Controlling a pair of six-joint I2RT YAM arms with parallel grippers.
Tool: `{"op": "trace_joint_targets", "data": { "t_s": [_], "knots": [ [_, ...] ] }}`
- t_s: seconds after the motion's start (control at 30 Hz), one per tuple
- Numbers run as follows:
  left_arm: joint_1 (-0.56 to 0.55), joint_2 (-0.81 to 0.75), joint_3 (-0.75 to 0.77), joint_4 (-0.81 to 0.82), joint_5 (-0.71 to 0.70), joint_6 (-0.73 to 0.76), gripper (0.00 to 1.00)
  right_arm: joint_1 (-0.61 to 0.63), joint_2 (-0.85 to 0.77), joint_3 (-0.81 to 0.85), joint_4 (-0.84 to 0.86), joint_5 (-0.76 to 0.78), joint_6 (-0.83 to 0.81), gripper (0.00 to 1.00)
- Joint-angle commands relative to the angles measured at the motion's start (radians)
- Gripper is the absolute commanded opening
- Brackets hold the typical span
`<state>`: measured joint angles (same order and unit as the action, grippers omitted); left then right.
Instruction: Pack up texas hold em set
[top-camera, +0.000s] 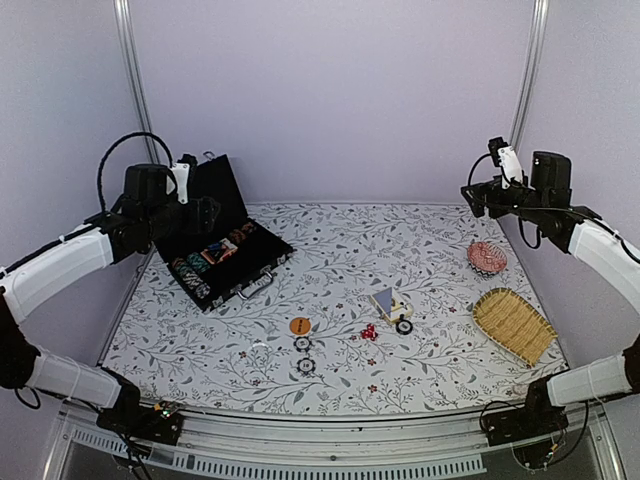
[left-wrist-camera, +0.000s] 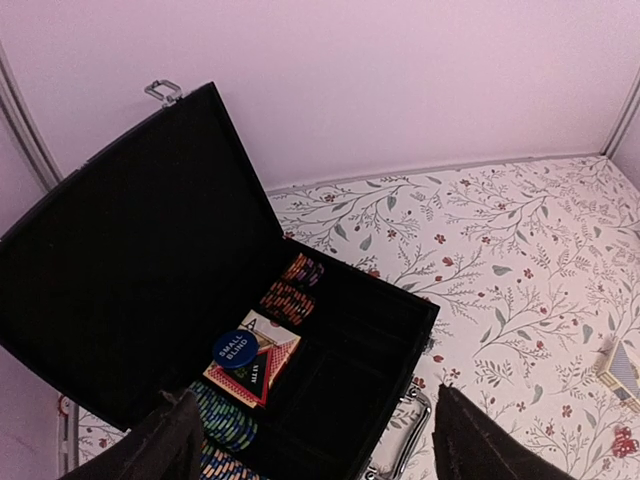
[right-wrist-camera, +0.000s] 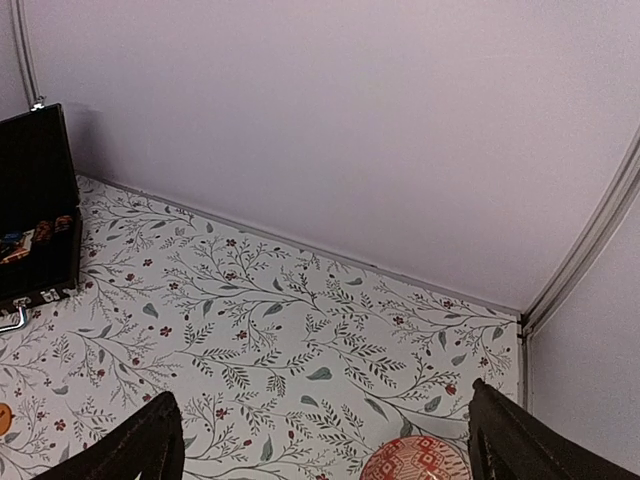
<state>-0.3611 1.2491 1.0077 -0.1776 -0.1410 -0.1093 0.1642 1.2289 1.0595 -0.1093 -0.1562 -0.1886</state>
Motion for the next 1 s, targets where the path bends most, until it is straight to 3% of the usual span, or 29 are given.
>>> {"op": "trace_joint_targets", "data": {
  "t_s": [0.0, 0.57, 0.83, 0.97],
  "knots": [
    [0.022, 0.031, -0.023, 0.050, 0.063, -0.013, 0.76, -0.061, 0.014, -0.054, 0.044, -0.068, 0.034, 0.99],
    [-0.056, 0.355, 0.141, 0.014, 0.199, -0.211, 0.42, -0.196, 0.070, -0.200, 0.053, -0.319, -0.085, 1.00],
    [-0.106, 0.605, 0.366, -0.003, 0.230, -0.264, 0.53, -0.141, 0.145, -0.188, 0.038, -0.344, -0.139, 1.00],
    [-0.118, 0.731, 0.488, -0.066, 0.174, -0.320, 0.55, -0.077, 0.183, -0.176, 0.030, -0.304, -0.173, 0.99]
  ]
}}
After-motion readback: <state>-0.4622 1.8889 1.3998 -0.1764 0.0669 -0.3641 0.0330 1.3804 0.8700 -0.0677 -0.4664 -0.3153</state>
